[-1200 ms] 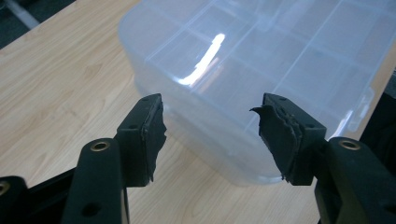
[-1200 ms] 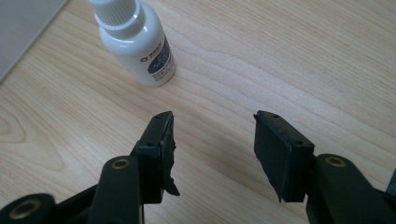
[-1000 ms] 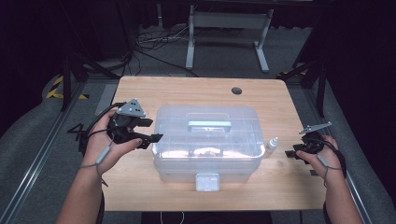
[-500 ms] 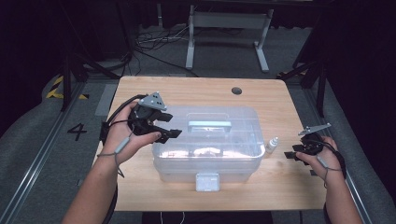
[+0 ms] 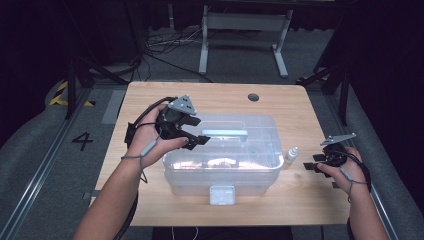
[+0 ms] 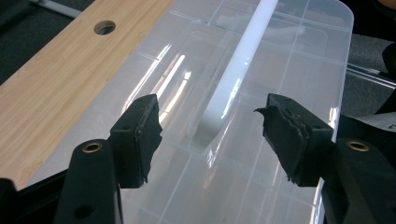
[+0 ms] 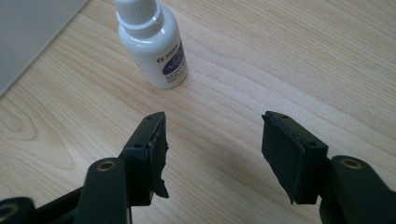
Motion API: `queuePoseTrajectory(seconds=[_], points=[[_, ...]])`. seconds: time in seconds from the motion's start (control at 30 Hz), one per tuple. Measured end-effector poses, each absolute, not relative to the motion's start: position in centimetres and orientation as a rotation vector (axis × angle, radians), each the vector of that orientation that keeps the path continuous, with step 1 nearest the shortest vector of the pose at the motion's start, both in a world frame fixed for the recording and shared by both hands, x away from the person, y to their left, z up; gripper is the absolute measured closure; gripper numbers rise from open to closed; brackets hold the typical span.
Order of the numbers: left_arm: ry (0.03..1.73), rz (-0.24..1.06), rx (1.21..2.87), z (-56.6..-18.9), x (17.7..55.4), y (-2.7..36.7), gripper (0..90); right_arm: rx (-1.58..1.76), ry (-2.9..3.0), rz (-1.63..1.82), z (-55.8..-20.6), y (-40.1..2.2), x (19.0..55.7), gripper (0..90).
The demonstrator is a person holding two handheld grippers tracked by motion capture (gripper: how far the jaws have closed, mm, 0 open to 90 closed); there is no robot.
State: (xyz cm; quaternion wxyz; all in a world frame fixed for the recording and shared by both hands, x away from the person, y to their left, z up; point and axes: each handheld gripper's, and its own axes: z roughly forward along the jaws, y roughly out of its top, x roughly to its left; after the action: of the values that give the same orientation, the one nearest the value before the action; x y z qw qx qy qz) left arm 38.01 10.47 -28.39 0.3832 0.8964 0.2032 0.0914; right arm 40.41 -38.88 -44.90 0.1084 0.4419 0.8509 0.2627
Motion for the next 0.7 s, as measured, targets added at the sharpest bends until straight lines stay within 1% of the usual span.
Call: queuePoseTrajectory(seconds=[0.3, 0.37, 0.47, 0.63, 0.7], points=[[0.501, 0.220, 2.313, -29.5, 39.0, 8.9, 37.8, 1.274, 2.495, 0.804, -44.9, -38.8, 40.4, 38.7], [0.494, 0.215, 2.316, -29.7, 39.2, 8.6, 39.1, 1.272, 2.500, 0.807, -44.9, -38.8, 40.4, 40.8], [0.495, 0.216, 2.319, -30.0, 39.4, 8.4, 40.0, 1.273, 2.503, 0.814, -44.9, -38.8, 40.4, 41.6], [0.479, 0.221, 2.351, -30.6, 39.7, 7.8, 44.3, 1.270, 2.508, 0.819, -44.8, -38.6, 40.3, 43.5], [0.463, 0.246, 2.360, -30.8, 39.6, 7.5, 47.3, 1.269, 2.506, 0.827, -44.7, -38.6, 40.2, 43.5]])
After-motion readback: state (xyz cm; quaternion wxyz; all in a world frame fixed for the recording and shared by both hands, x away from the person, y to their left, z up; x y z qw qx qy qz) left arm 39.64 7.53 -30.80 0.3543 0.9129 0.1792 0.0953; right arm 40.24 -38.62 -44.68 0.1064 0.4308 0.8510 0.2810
